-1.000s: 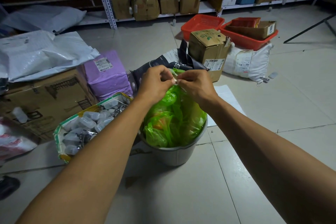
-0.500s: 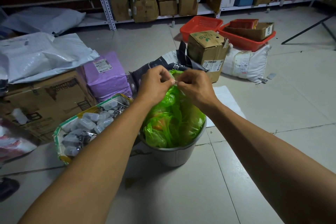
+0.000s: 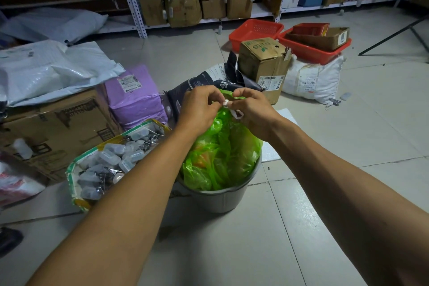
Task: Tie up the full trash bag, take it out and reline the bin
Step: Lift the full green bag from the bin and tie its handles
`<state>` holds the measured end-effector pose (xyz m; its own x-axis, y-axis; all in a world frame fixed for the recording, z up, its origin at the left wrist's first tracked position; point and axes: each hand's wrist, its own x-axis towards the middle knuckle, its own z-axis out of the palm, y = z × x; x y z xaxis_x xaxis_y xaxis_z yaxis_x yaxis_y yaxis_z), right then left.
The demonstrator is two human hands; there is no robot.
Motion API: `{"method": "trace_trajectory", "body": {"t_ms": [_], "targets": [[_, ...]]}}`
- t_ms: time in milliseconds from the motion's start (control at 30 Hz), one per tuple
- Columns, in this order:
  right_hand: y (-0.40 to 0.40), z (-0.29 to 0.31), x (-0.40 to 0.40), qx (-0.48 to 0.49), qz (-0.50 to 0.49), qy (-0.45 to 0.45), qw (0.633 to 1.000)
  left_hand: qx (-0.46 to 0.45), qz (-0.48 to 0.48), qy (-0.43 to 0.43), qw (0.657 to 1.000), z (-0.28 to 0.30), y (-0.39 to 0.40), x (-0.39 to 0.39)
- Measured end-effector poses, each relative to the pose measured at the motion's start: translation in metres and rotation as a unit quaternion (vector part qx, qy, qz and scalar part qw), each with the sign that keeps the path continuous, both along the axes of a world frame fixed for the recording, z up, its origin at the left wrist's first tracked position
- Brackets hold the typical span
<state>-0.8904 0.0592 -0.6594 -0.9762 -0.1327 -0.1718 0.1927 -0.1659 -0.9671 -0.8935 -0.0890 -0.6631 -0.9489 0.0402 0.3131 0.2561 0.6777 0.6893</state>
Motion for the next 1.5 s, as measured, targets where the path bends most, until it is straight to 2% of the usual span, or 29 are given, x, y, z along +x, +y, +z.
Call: {"method": "trace_trajectory", "body": {"t_ms": [233,433,567,767,867,967,1033,1167,1233,1500], "targets": [[0.001,0.003,-0.002,-0.022,0.0,-0.025,0.999,0.02,-0.048,-0.014,0.999,-0.003,-0.007,0.009],[0.002,0.004,-0.004,-0.035,0.009,-0.036,0.999,-0.051,-0.03,0.047,0.997,0.001,-0.003,0.01],[0.006,0.005,-0.004,-0.014,0.006,0.004,1.0,-0.065,-0.017,0.044,0.997,0.005,-0.002,0.009],[0.011,-0.004,0.002,0.093,-0.012,0.111,0.989,-0.051,0.005,0.042,0.998,0.004,-0.01,0.012],[0.02,-0.009,0.004,0.189,-0.004,0.204,0.96,-0.042,0.0,0.04,0.998,0.004,-0.013,0.014],[0.024,-0.012,0.004,0.332,-0.016,0.289,0.898,-0.045,0.001,0.039,0.998,0.006,-0.016,0.015],[0.027,-0.013,0.006,0.396,-0.026,0.323,0.859,-0.052,0.001,0.04,0.998,0.006,-0.018,0.016],[0.032,-0.014,0.008,0.47,-0.035,0.354,0.807,-0.074,0.0,0.041,0.996,0.004,-0.021,0.018],[0.033,-0.016,0.008,0.492,-0.04,0.354,0.794,-0.092,0.002,0.04,0.995,0.003,-0.023,0.016],[0.041,-0.016,0.004,0.522,-0.035,0.349,0.777,-0.161,0.007,0.03,0.986,0.004,-0.024,0.016]]}}
